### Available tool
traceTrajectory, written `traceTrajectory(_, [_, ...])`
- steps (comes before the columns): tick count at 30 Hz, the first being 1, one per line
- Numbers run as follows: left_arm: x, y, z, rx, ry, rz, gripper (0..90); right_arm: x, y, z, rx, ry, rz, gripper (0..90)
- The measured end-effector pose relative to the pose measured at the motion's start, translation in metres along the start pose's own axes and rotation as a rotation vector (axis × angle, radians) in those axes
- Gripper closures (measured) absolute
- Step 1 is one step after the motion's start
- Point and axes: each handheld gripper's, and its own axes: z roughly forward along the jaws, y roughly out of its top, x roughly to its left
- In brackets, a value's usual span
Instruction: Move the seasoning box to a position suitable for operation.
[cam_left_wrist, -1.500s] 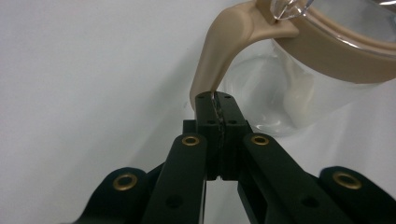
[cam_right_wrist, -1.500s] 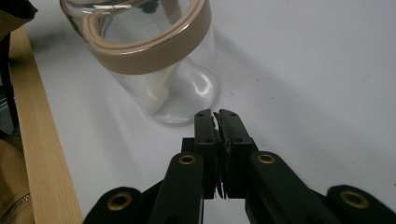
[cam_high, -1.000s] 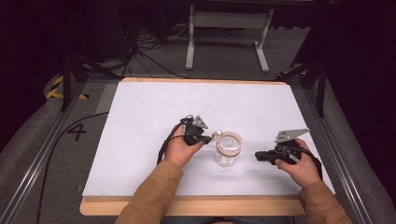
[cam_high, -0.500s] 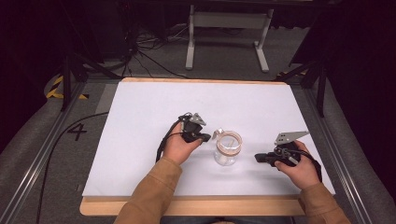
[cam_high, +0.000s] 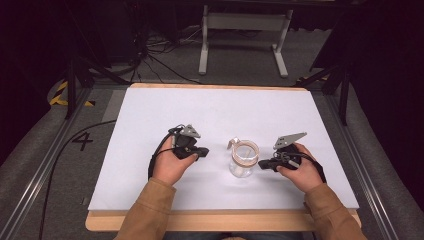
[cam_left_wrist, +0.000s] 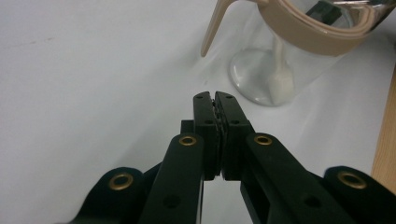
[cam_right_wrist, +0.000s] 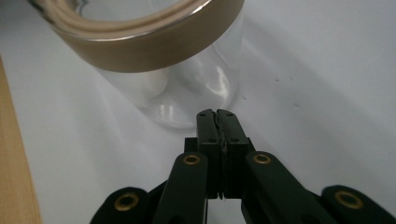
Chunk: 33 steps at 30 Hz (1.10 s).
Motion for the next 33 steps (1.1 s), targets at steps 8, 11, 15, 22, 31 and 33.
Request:
traceTrajectory(8, [0.000,-0.006,-0.005,-0.014,-0.009,0.011,86.8,-0.004,0.004,0.014,0.006,-0.043,-0.012,90.0])
traceTrajectory(11, [0.000,-0.007,-0.005,-0.006,-0.007,0.014,86.7,-0.004,0.004,0.013,-0.024,-0.064,-0.010,90.0])
traceTrajectory(15, [0.001,-0.008,-0.005,-0.007,-0.005,0.008,86.8,-0.004,0.005,0.013,-0.039,-0.075,-0.014,90.0])
traceTrajectory(22, [0.002,-0.008,-0.002,-0.002,-0.013,0.000,86.6,0.000,0.004,0.013,-0.023,-0.053,-0.017,90.0])
traceTrajectory(31, [0.005,-0.006,0.000,-0.005,-0.019,-0.004,86.3,0.016,0.007,0.015,0.014,-0.013,-0.046,90.0])
traceTrajectory(33, [0.005,-0.005,0.000,-0.008,-0.018,0.001,86.2,0.019,0.007,0.015,0.018,-0.012,-0.052,90.0])
